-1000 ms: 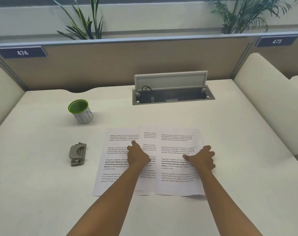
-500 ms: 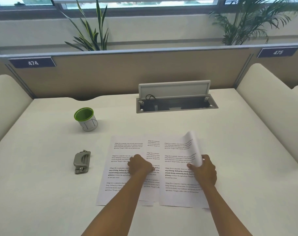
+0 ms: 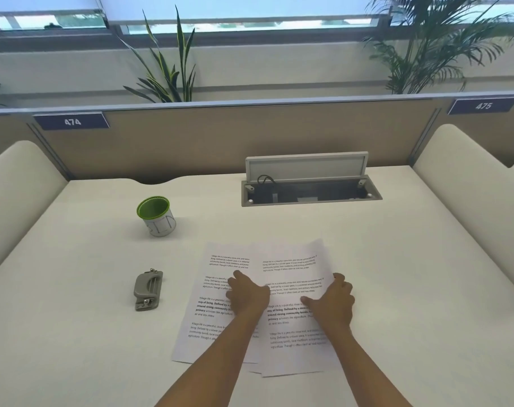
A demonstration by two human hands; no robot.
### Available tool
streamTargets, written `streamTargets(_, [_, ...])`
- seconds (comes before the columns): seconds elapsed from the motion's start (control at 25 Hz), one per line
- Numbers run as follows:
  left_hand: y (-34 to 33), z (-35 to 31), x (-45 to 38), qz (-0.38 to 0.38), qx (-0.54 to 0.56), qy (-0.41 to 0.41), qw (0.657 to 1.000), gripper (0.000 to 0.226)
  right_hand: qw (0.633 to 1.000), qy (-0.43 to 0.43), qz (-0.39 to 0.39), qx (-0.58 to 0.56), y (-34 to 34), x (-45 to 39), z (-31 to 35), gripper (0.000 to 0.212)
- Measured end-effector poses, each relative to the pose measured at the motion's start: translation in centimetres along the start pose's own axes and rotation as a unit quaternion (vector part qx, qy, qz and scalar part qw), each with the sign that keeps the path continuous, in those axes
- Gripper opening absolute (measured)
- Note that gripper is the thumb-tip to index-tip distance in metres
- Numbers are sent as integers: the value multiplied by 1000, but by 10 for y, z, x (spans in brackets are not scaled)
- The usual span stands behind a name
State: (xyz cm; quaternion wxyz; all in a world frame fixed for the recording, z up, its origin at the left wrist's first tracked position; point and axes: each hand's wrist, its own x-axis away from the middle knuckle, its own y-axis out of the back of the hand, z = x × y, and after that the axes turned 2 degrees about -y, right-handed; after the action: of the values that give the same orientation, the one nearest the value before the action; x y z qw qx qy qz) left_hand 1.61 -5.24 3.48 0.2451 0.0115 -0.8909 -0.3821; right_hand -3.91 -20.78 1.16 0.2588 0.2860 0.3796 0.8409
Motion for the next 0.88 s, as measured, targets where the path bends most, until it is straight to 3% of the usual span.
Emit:
streamTargets(0.28, [1, 11, 6, 1, -49, -54, 997, 61, 998, -60, -2, -27, 0, -3, 3, 103])
streamTargets(0.52, [1, 20, 3, 1, -52, -92, 994, 64, 992, -113, 32, -44, 10, -10, -5, 76])
streamTargets(0.64, [3, 26, -5, 14, -19, -103, 994, 68, 988, -70, 50, -129, 13, -18, -21, 36])
streamTargets(0.76, [12, 29, -18, -19, 20, -82, 996, 58, 981, 15, 71, -178, 15, -19, -31, 29])
streamTargets(0.88, [34, 35, -33, -71, -29, -43, 996, 49, 972, 44, 56, -226, 20, -21, -37, 20])
